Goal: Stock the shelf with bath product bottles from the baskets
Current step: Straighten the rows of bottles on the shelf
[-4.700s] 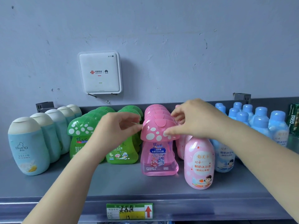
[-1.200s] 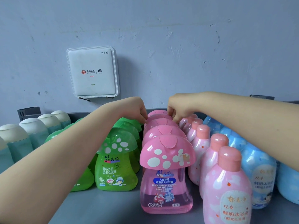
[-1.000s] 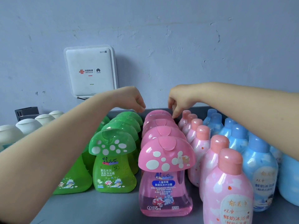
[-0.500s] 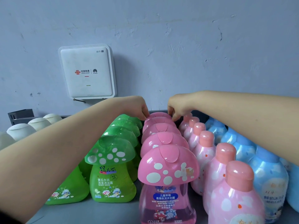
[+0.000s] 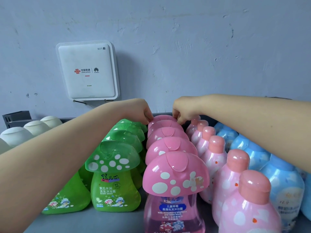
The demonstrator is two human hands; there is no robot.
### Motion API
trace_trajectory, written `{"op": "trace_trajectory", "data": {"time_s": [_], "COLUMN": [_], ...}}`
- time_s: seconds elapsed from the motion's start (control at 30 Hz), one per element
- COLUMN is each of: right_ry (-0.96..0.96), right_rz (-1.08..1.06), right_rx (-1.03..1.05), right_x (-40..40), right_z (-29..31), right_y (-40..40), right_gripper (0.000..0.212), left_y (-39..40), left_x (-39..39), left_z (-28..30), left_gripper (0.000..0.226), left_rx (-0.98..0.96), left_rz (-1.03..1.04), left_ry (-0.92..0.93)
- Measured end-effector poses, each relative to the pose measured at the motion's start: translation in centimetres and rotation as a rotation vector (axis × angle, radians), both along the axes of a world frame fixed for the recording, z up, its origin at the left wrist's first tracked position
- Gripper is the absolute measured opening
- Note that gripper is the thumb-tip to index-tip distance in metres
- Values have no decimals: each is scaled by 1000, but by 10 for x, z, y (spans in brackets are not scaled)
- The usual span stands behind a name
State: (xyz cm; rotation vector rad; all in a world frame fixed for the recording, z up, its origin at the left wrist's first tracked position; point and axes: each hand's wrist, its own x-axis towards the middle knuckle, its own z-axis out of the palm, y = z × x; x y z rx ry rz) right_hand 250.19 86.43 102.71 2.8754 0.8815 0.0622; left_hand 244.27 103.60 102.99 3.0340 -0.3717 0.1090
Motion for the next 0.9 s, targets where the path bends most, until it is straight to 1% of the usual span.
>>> {"op": "trace_trajectory", "data": {"time_s": [0.3, 0.43, 0.5, 0.6, 0.73, 0.9], "right_ry": [26, -3, -63, -117, -200, -312], "right_rz": [-15, -8, 8, 13, 39, 95], "right_rx": [19, -9, 7, 106, 237, 401], "right_x": [1, -7, -16, -37, -78, -135], "right_z": [0, 5, 15, 33, 47, 42], "right_y": [-3, -2, -4, -12, -31, -64], "right_gripper": [24, 30, 37, 43, 39, 33], "left_y": [0, 0, 0, -1, -10, -30], "left_x": [1, -4, -9, -26, -61, -115], "left_z": [0, 4, 8, 16, 29, 22], "left_gripper": [33, 32, 30, 30, 29, 21], "left_rx": [-3, -16, -37, -77, -131, -295], "left_rz": [9, 14, 32, 52, 46, -6], "left_ry": [25, 20, -22, -90, -205, -403]}}
